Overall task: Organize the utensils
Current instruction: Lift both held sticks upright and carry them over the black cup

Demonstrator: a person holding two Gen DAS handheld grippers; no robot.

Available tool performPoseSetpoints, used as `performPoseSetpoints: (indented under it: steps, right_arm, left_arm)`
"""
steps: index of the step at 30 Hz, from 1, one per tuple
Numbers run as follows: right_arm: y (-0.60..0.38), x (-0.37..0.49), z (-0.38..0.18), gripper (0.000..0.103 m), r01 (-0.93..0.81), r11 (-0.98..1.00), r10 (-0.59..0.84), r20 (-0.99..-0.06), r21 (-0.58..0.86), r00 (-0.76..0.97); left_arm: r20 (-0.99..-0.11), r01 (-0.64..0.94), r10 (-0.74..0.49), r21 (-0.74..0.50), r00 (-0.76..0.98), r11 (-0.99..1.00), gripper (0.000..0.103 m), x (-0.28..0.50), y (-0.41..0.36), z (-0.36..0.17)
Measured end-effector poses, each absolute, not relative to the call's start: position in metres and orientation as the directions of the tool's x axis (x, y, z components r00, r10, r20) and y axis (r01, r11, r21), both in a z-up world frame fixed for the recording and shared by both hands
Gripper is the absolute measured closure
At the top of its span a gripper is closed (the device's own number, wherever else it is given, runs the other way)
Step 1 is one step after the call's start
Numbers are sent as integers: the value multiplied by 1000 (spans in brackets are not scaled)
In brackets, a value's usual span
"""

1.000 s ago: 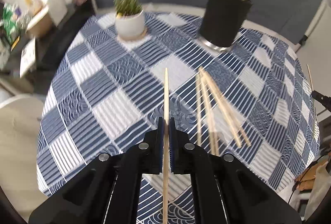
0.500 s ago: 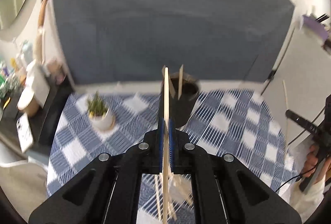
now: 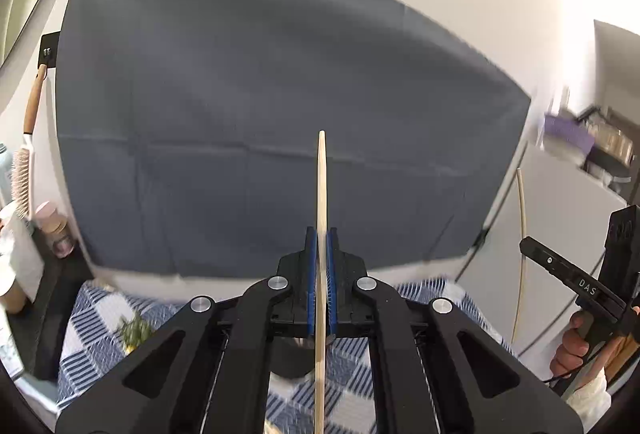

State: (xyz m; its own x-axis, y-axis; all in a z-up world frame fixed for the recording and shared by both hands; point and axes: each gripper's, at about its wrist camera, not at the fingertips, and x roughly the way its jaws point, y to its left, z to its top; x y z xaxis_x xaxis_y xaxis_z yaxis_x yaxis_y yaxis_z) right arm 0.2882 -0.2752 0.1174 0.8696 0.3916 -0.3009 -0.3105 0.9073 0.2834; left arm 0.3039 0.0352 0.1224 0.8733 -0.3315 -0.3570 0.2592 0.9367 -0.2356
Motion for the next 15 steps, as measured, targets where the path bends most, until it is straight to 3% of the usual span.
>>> performPoseSetpoints:
  steps: [7,11,15]
  right_arm:
    - [-233,336,130,98,-404,864,474,-217,300,853]
    - [-211,367,120,98,-429,847,507,-233,315,830]
    - [-191,395,97,98,-389,866,475,-274,316,836]
  left_arm:
    - [-258,323,-417,-337,871,884,98,349,57,113]
    - [-222,352,-452,-375,864,857,98,377,61,94]
    - [-239,348,-459,-390,856,852,98,407,57,67]
